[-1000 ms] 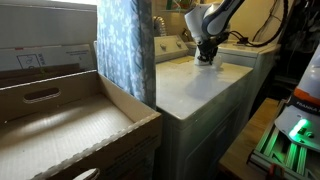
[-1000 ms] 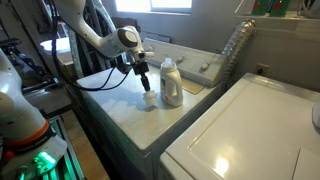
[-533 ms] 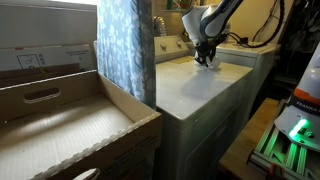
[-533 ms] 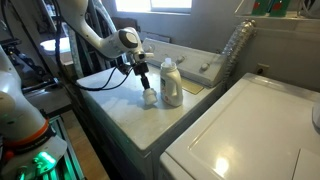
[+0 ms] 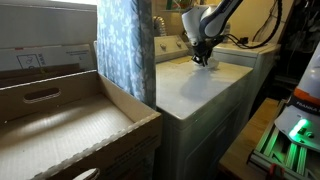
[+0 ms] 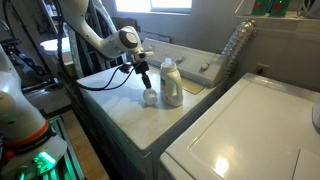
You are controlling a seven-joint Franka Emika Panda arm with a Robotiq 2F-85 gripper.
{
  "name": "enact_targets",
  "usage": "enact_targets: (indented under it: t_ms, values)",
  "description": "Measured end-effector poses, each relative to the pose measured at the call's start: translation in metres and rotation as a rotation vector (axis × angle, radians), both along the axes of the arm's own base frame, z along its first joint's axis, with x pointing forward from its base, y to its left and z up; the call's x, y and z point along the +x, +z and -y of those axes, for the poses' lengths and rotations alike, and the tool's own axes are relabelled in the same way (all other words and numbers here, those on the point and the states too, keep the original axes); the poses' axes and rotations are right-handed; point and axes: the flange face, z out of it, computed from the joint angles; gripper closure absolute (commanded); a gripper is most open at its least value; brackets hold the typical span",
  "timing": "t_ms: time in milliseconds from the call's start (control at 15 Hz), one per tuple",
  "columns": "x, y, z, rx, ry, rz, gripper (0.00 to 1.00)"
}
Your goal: Flip the white lid, pick up the white lid and place it on the detergent the right way up
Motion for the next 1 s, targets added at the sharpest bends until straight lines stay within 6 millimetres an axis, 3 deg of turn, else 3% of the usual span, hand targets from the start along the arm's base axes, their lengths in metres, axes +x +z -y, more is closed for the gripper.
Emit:
enact_targets:
  t_ms: [133, 267, 400, 733, 1000]
  values:
    - [0.004, 0.002, -0.003, 0.025, 0.013, 0.032, 0.69]
    - [0.008, 0.004, -0.005, 0.054, 0.02, 0.067, 0.45]
    - [0.011, 0.008, -0.007, 0.095, 0.01, 0.103, 0.38]
    - [0.018, 0.024, -0.007, 0.26, -0.126, 0.192, 0.01]
    - [0.019, 0.051, 0.01, 0.388, -0.312, 0.267, 0.0]
